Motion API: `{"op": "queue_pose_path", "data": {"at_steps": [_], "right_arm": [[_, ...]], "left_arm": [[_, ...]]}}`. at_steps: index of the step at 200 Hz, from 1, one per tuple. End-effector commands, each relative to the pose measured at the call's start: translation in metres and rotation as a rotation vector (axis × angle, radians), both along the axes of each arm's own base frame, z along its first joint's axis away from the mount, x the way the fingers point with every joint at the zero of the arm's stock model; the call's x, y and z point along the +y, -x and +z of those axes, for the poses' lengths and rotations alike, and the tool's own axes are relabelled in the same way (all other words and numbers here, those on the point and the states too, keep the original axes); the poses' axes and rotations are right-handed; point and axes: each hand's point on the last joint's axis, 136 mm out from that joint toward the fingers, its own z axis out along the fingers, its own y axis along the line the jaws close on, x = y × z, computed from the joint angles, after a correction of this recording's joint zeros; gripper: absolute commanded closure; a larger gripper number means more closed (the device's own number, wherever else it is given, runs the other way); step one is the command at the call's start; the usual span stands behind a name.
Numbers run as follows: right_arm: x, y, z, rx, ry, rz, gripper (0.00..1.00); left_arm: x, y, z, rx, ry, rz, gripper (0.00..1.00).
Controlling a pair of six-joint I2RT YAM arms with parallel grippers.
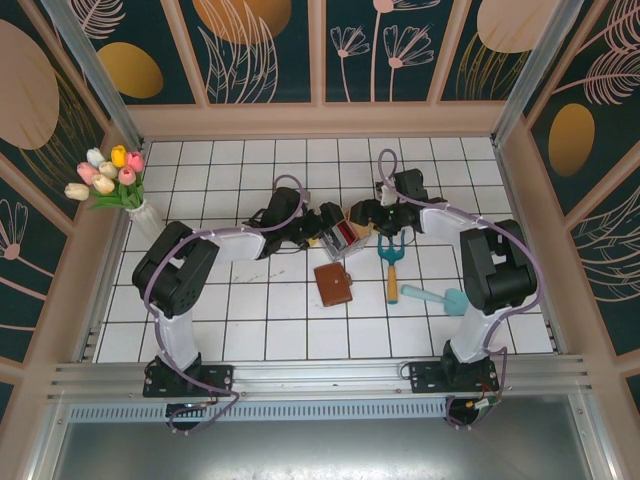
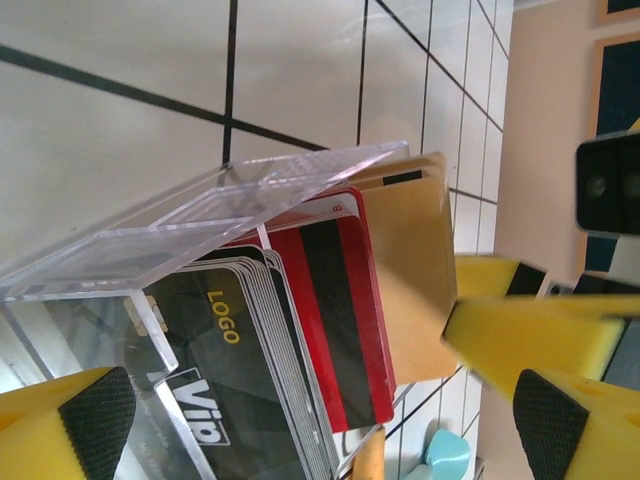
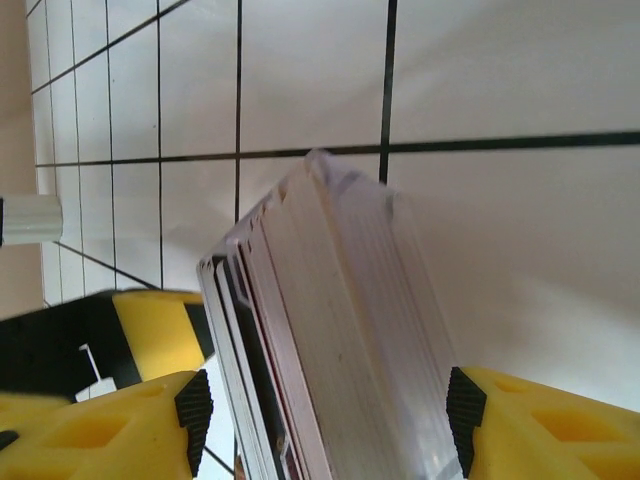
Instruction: Put the credit cards into the card holder
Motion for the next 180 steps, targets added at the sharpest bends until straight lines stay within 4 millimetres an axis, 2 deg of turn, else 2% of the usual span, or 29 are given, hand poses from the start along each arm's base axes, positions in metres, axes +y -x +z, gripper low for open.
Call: {"op": "queue_pose_path", "data": {"at_steps": [1,19,34,67,83,96,124,158,180], "right_arm": [[0.003,0.009,0.014,-0.013,-0.045,0.015,0.33],[-0.005,0.005,0.013,-0.032,0.011,-0.004,0.33],[-0.020,-0.006,0.013,-0.069,0.130,-0.041,0.33],[-0.047,-0.026,0.031,-0.179,0.376,-0.054,0.31],[-0.053,-0.030,0.035,-0.214,0.489,-0.034,0.31],[-0.050,-0.030,0.036,-0.237,0.560,0.002,0.31],[-0.043,-0.029,0.038,-0.256,0.649,0.023,0.33],[-0.024,-0.025,0.040,-0.273,0.643,0.055,0.33],[-0.022,-0.026,0.040,-0.276,0.636,0.044,0.33]], "left_arm": [[-0.014,-0.011,0.014,-0.035,0.053,-0.011,0.02],[-0.011,-0.011,0.010,-0.029,0.028,0.000,0.02],[-0.003,-0.011,0.003,-0.025,-0.017,0.023,0.01],[0.009,-0.009,-0.005,-0.020,-0.102,0.044,0.01],[0.013,-0.010,-0.009,-0.021,-0.137,0.052,0.02],[0.015,-0.011,-0.011,-0.018,-0.158,0.054,0.04],[0.018,-0.014,-0.019,-0.005,-0.213,0.055,0.14],[0.024,-0.013,-0.020,-0.009,-0.234,0.075,0.36],[0.027,-0.012,-0.022,-0.006,-0.245,0.084,0.51]]}}
